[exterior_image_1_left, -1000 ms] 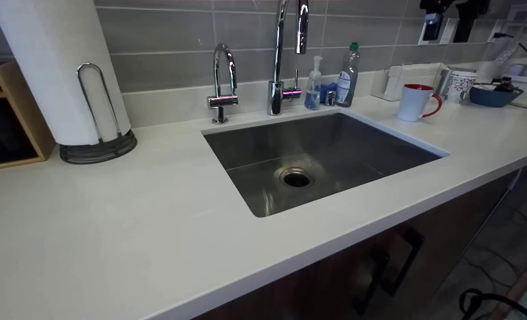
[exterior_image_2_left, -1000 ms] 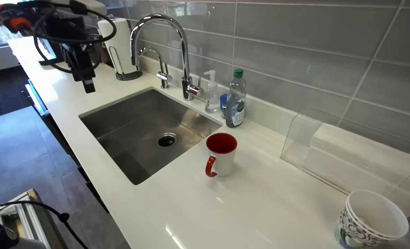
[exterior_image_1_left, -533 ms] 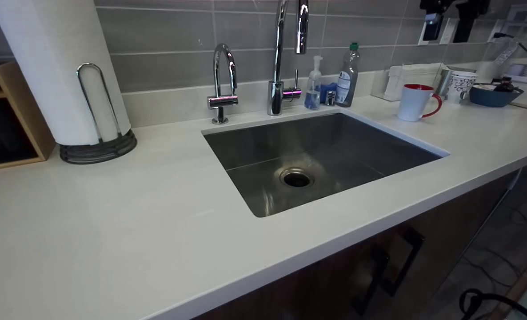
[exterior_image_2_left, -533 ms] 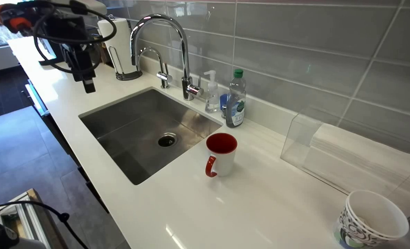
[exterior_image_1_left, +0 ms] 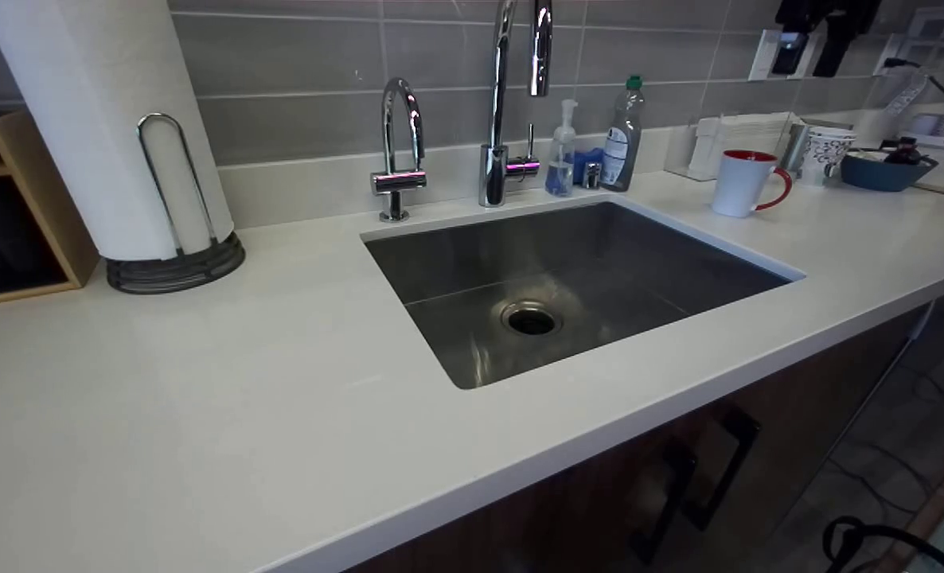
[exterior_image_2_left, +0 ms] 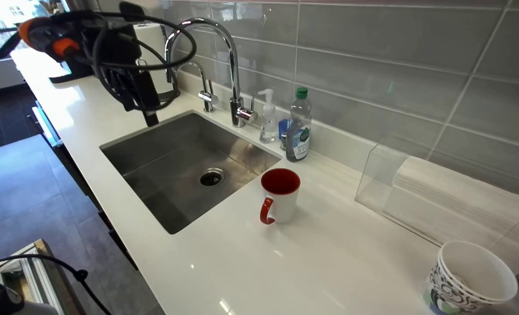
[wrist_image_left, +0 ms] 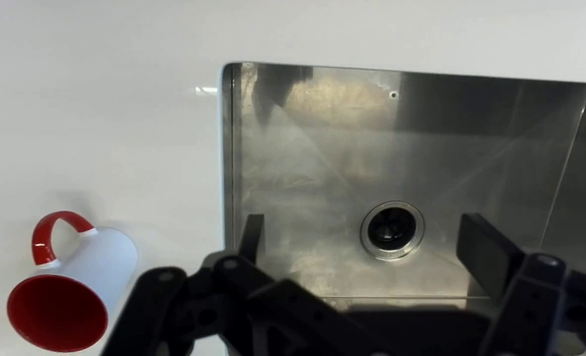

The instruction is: Put the cup in the sink

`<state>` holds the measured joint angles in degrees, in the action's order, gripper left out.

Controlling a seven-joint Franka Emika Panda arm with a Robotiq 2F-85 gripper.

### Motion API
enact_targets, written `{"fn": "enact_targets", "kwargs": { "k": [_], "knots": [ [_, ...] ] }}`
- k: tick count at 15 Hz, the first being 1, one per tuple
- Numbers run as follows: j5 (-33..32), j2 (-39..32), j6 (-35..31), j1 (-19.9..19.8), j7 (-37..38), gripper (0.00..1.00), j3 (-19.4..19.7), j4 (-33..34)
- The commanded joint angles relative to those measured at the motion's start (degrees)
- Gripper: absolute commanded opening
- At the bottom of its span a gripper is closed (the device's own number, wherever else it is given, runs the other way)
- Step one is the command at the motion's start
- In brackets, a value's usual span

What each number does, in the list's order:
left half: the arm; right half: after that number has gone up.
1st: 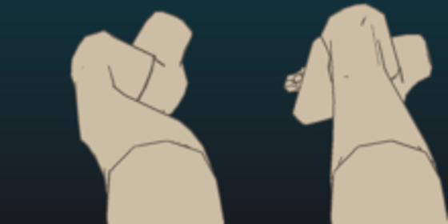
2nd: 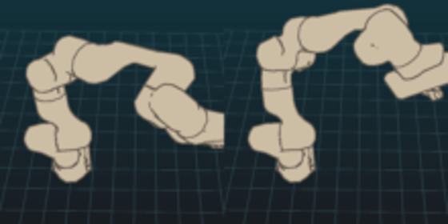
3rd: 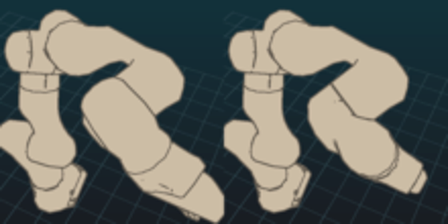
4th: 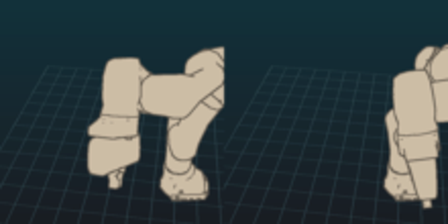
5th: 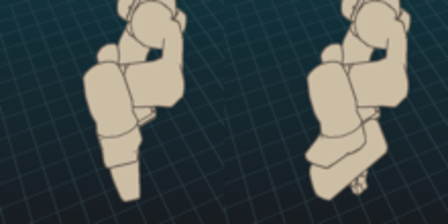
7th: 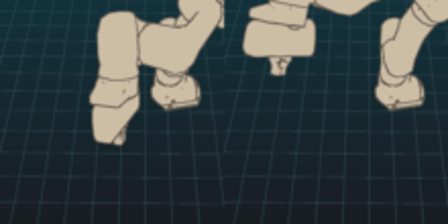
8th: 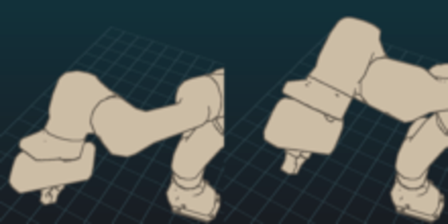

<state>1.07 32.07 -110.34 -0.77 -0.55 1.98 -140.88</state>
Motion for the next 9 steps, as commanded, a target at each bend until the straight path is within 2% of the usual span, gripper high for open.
{"fn": "enact_targets", "kwargs": {
  "k": [1, 3, 7, 8, 9],
  "knots": [
    [-0.61, 0.23, -5.82, -3.0, -5.69, 1.0, 5.31, -2.89],
    [-0.57, -1.37, -7.0, -4.1, -10.39, 1.0, 8.5, -3.32],
    [-10.08, -4.56, -12.95, -8.2, -15.41, 1.0, 10.44, -4.72],
    [-10.84, -5.21, -13.76, -8.87, -14.63, 1.0, 10.6, -5.02],
    [-8.08, -4.08, -10.8, -7.88, -13.81, 1.0, 10.39, -3.94]
  ]
}}
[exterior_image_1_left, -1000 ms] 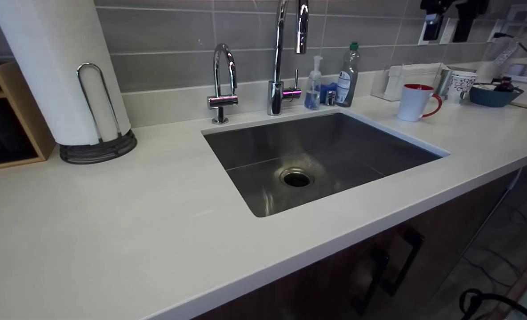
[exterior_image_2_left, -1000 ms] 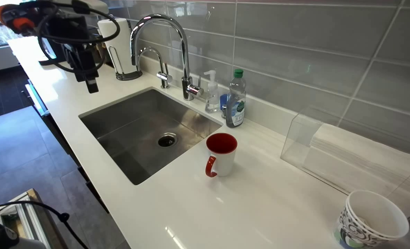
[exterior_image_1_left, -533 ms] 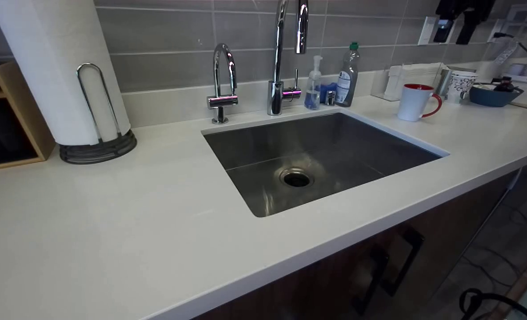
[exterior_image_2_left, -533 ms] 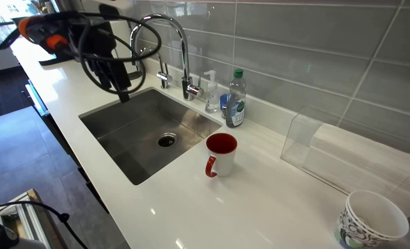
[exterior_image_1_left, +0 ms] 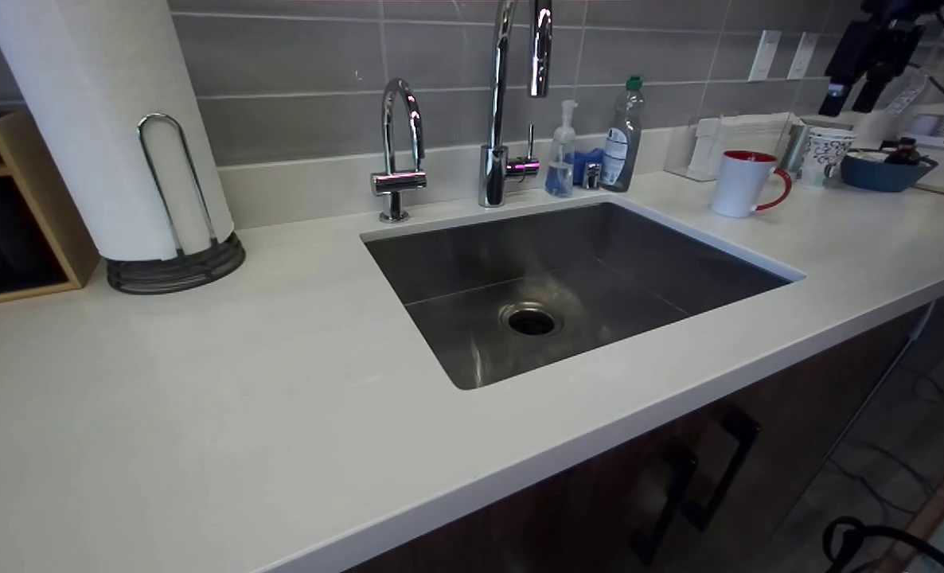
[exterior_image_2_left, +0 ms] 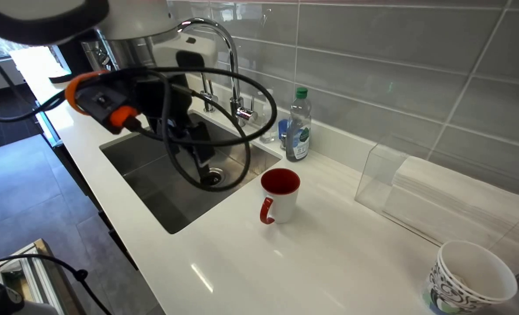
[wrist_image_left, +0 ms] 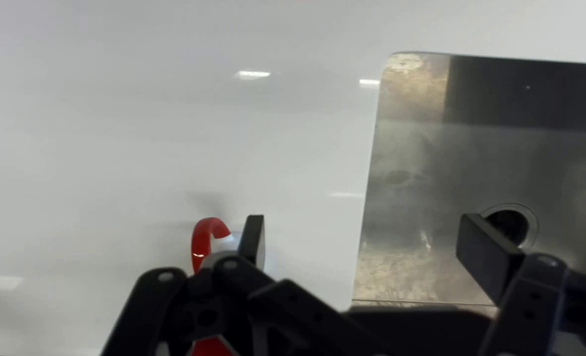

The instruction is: Put the cup in the sink

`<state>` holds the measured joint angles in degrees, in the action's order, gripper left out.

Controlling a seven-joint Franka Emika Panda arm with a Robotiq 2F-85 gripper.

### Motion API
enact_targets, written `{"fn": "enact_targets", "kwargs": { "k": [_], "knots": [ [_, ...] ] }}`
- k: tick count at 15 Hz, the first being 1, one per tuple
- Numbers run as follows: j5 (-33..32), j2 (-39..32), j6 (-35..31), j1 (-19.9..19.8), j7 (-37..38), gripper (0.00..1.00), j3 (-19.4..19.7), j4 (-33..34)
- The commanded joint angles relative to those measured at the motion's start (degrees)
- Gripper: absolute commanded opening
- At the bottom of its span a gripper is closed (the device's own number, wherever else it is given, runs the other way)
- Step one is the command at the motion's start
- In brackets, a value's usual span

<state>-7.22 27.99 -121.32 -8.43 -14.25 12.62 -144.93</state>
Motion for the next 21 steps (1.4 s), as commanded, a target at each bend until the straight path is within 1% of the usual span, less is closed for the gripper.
{"fn": "enact_targets", "kwargs": {
  "k": [1, 6, 7, 8, 12, 16, 17, 19, 21],
  "knots": [
    [-0.61, -0.66, -0.81, -0.7, -0.22, 1.0, -0.04, -0.3],
    [-1.09, -1.43, -1.5, -0.89, -0.25, 1.0, -0.06, -0.45],
    [-2.97, -1.56, -4.67, -1.21, -1.42, 1.0, 0.0, -1.24],
    [-3.22, -1.87, -5.79, -1.14, -2.85, 1.0, 0.54, -1.45],
    [-2.85, -4.22, -15.82, -1.12, -13.14, 1.0, 5.24, -4.07],
    [1.33, -8.9, -26.14, 0.33, -24.86, 1.0, 12.35, -6.28],
    [2.78, -10.51, -28.54, 0.77, -27.35, 1.0, 13.61, -6.36],
    [6.3, -13.36, -31.24, 1.76, -31.61, 1.0, 15.18, -5.78],
    [10.96, -15.91, -31.83, 2.94, -35.6, 1.0, 15.72, -4.49]
  ]
}}
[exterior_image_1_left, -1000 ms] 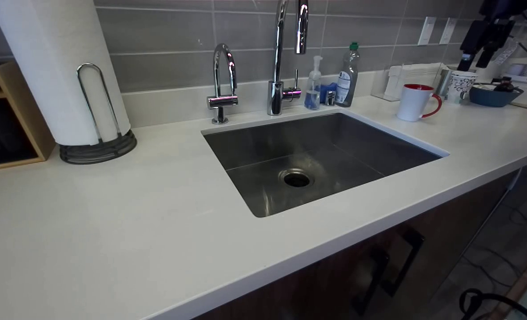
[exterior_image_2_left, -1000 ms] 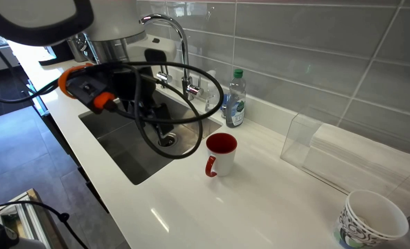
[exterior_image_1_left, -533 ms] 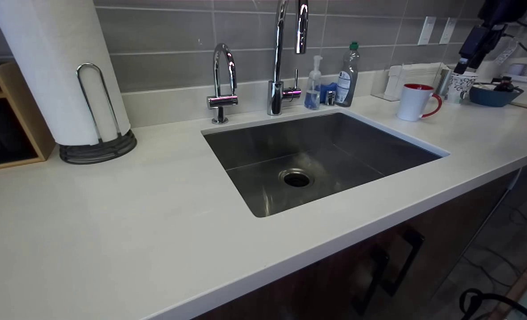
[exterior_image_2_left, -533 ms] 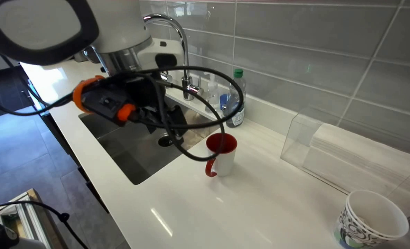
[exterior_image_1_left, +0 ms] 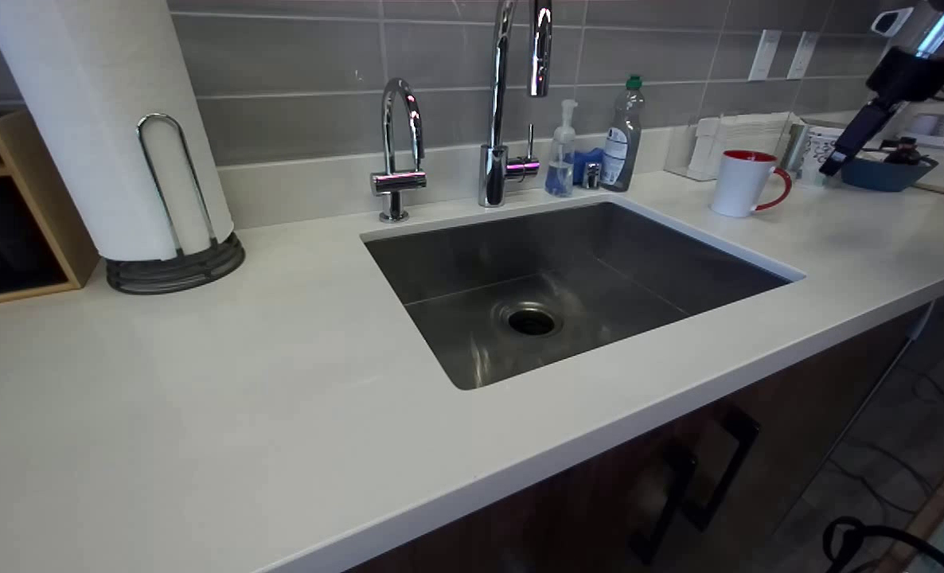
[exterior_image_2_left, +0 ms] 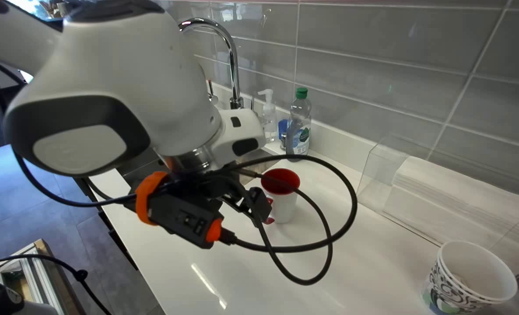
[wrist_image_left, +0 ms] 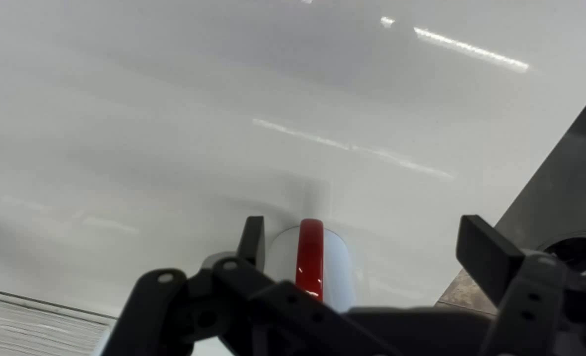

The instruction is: Put the cup in the sink

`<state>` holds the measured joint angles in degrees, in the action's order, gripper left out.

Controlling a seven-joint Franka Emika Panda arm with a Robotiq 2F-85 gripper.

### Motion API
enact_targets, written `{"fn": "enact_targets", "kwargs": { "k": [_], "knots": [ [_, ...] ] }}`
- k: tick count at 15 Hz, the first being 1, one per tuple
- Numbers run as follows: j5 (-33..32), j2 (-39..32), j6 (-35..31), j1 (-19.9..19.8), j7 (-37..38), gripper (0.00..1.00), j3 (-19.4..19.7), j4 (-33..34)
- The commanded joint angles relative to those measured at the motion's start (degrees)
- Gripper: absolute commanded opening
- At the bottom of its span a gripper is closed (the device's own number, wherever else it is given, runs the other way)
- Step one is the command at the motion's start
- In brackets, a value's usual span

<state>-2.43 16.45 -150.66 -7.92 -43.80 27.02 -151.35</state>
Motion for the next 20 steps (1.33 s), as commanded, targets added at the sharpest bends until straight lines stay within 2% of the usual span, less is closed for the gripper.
{"fn": "enact_targets", "kwargs": {
  "k": [1, 5, 9, 10, 11, 12, 18, 20],
  "knots": [
    [8.67, -5.65, -2.56, 3.14, -8.33, 1.0, 1.38, 2.52],
    [14.19, -11.33, -2.2, 2.93, -12.76, 1.0, -0.53, 6.53],
    [16.6, -15.54, 0.15, 0.18, -13.77, 1.0, -2.86, 10.59],
    [18.29, -16.47, 1.45, 2.54, -15.02, 1.0, -0.48, 11.61],
    [18.78, -18.07, 1.53, 2.19, -14.99, 1.0, -0.74, 12.56],
    [19.34, -19.09, 1.81, -1.33, -15.01, 1.0, -4.2, 13.39],
    [19.65, -23.62, 3.94, -5.91, -13.34, 1.0, -9.05, 18.04],
    [18.49, -24.02, 5.33, -6.97, -12.17, 0.93, -10.12, 18.92]
  ]
}}
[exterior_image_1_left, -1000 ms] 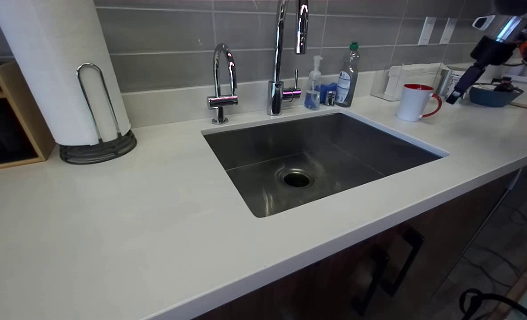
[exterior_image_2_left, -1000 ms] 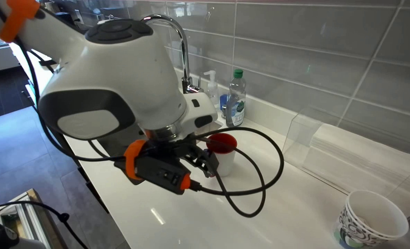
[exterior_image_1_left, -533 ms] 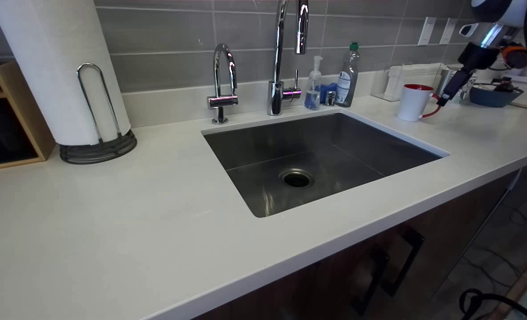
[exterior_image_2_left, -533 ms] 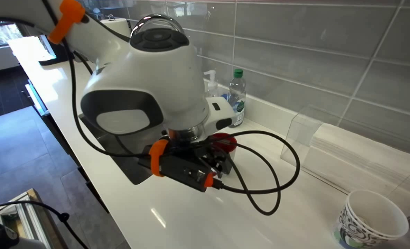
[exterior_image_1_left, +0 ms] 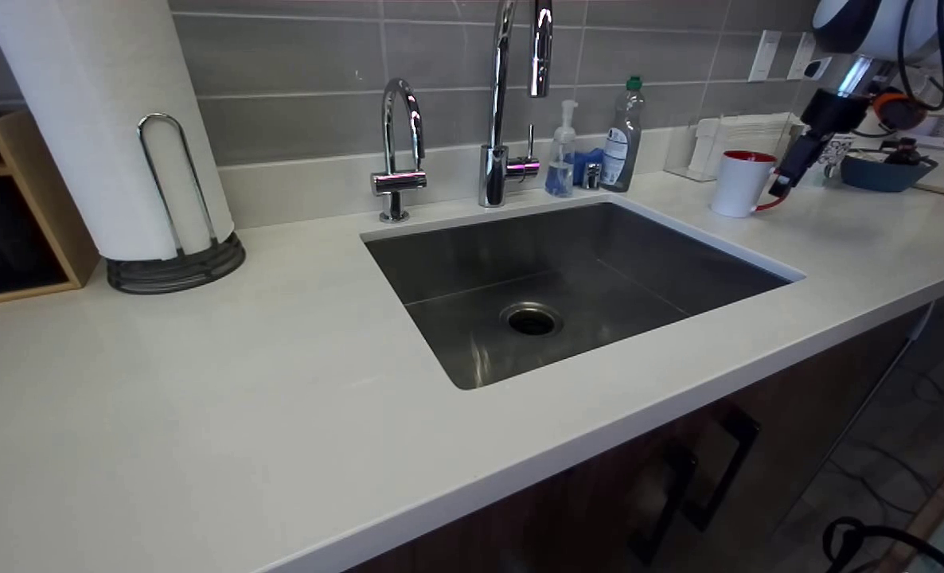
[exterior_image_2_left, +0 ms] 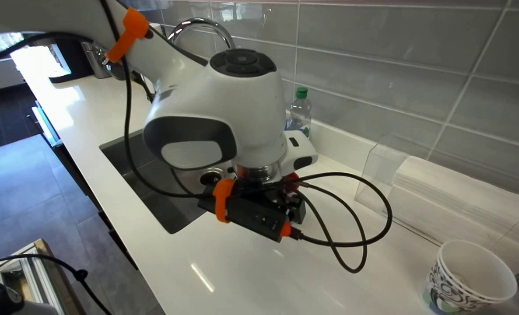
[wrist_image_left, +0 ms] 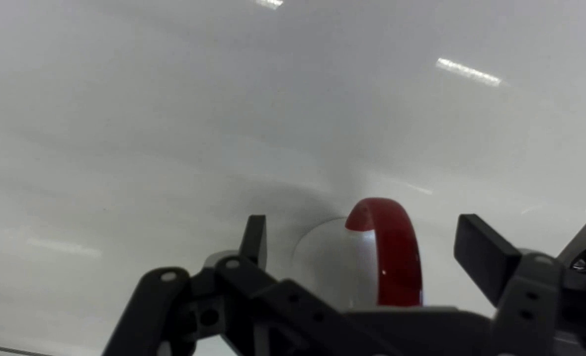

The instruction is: Put the cup in the sink

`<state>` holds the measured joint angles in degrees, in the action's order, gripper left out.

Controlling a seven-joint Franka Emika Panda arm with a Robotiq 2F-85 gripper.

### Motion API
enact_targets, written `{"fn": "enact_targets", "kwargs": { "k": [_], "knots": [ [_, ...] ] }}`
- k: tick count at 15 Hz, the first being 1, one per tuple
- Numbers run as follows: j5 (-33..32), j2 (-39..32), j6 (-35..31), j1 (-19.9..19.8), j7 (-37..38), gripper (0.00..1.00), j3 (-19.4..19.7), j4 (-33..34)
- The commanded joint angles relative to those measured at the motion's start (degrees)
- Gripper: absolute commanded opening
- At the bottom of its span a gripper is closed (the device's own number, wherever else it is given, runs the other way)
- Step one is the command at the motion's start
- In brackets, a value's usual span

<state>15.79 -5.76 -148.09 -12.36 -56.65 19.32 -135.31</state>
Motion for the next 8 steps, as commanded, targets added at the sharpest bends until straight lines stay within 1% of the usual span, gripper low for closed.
{"fn": "enact_targets", "kwargs": {
  "k": [1, 3, 6, 7, 8],
  "knots": [
    [-0.3, -1.73, 3.88, -2.89, 1.4, 0.95, -2.8, 3.24],
    [-1.46, -1.05, 5.68, -3.23, 2.89, 0.91, -3.25, 3.58],
    [-3.17, -0.25, 7.62, -3.21, 5.32, 0.74, -3.39, 4.08],
    [-4.12, -0.26, 7.72, -3.11, 6.4, 0.58, -3.31, 4.19],
    [-4.81, -0.27, 7.89, -3.09, 7.16, 0.49, -3.3, 4.28]
  ]
}}
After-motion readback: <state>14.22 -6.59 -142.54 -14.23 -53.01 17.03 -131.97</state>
